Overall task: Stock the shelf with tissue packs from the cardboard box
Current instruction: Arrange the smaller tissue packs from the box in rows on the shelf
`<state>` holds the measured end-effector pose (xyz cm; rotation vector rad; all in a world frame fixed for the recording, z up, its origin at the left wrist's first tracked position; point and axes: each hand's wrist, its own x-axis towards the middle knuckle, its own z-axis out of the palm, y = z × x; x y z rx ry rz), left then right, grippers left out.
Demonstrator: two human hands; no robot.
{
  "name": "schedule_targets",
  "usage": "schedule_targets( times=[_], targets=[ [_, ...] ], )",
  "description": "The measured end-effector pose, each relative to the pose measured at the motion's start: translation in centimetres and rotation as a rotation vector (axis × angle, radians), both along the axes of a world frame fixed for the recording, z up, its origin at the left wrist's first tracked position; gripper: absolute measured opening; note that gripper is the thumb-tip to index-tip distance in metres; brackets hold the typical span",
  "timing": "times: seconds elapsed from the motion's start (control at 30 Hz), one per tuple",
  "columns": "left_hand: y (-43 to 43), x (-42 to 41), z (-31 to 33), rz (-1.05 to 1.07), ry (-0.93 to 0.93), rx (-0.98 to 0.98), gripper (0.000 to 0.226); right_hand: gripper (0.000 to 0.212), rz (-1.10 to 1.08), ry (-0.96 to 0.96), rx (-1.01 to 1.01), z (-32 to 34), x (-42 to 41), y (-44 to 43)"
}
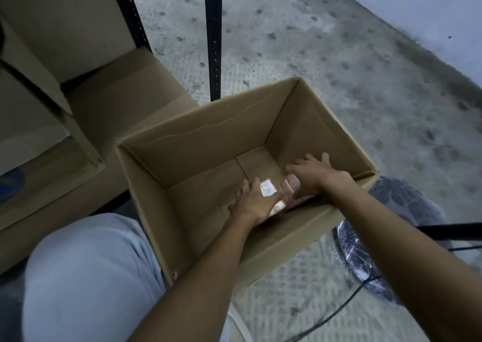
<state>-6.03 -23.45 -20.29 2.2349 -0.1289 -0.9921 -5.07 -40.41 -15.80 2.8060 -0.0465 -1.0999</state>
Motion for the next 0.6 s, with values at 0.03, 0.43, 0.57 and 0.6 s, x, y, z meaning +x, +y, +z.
schedule_targets(
  times=[0.03,0.43,0.57,0.6],
  targets=[
    [0.3,0.2,-0.3,0.042,-0.012,0.016,0.085,0.067,0.029,-0.004,-0.007,-0.2,0.1,0.0],
    [2.2,1.2,-0.1,0.245,-0.150,-0.072,0.025,0.055,0.052,0.032,-0.001,0.2,0.8,0.9],
    [3.6,1.4,1.1,0.224,-0.220,-0.076,0.023,0.053,-0.022,0.009,0.063,1.2,0.2,1.9],
    [4.0,1.4,1.5,0.221,-0.239,-0.073,0.024,0.053,-0.047,-0.011,0.099,1.5,-0.1,2.3]
  ],
)
